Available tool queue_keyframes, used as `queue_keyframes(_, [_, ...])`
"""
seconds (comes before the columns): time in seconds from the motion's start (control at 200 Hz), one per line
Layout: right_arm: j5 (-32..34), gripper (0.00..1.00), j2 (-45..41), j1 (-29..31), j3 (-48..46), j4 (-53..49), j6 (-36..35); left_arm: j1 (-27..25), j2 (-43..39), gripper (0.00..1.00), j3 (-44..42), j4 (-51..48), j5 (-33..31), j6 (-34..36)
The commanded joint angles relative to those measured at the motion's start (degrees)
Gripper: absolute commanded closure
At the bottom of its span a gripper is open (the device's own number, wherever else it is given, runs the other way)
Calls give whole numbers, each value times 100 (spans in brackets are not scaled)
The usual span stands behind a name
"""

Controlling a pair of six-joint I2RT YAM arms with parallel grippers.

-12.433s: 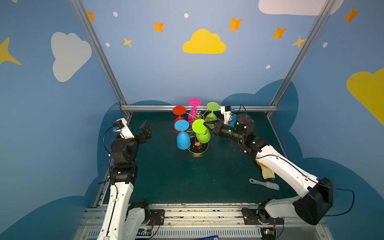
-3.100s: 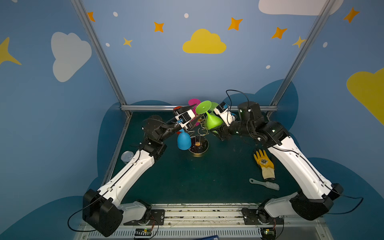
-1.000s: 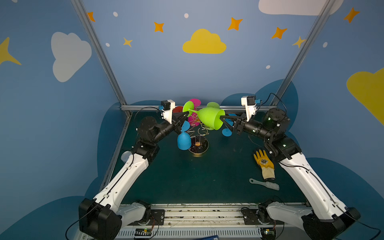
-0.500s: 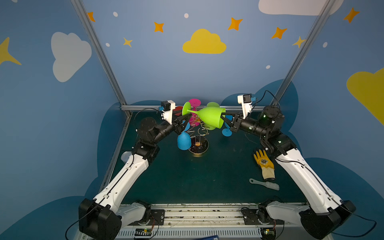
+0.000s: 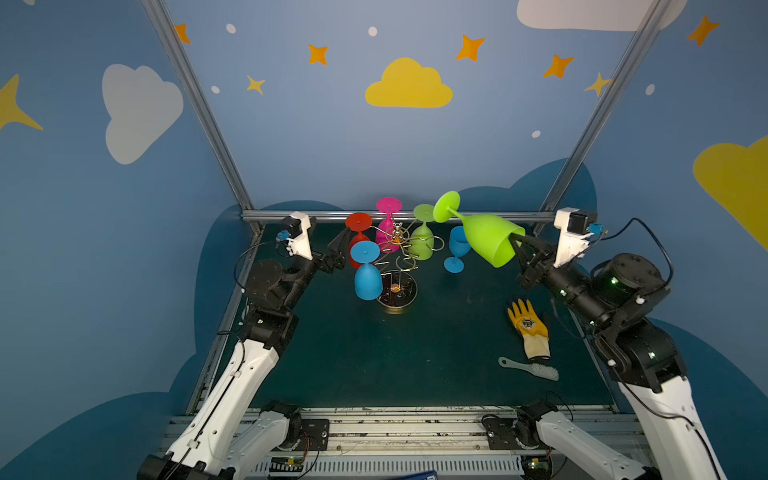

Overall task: Take the wine glass off the wine glass rack
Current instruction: 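Open the left gripper and carry the green glass away with the right gripper, then lower the green glass foot-down onto the table beside the blue glass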

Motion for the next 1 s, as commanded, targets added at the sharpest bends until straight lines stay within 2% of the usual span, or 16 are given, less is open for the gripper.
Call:
queue_keyframes(0.0, [1054, 100, -175, -30, 221, -1547, -375, 276, -274, 8, -356, 21, -274, 262])
queue_keyframes(0.175, [1765, 100, -245, -47, 261, -2752, -366, 740, -502, 8, -928, 371, -478, -28])
queue_keyframes(0.325, [1993, 100, 161, -89, 95, -3134, -346, 988, -520, 8, -1042, 358, -384, -410])
queue_keyframes(0.561, [1836, 100, 1426, -549, 22, -2869, -631, 1025, -658, 8, -1092, 217, -465, -387])
queue_keyframes(0.716, [1608, 100, 2332, -1032, 405, -2604, -712, 1030, -763, 8, -1076, 138, -534, -292])
queue_keyframes(0.996, [1300, 100, 3360, -1691, 825, -2277, -712, 1096, -818, 8, -1078, 75, -611, -355])
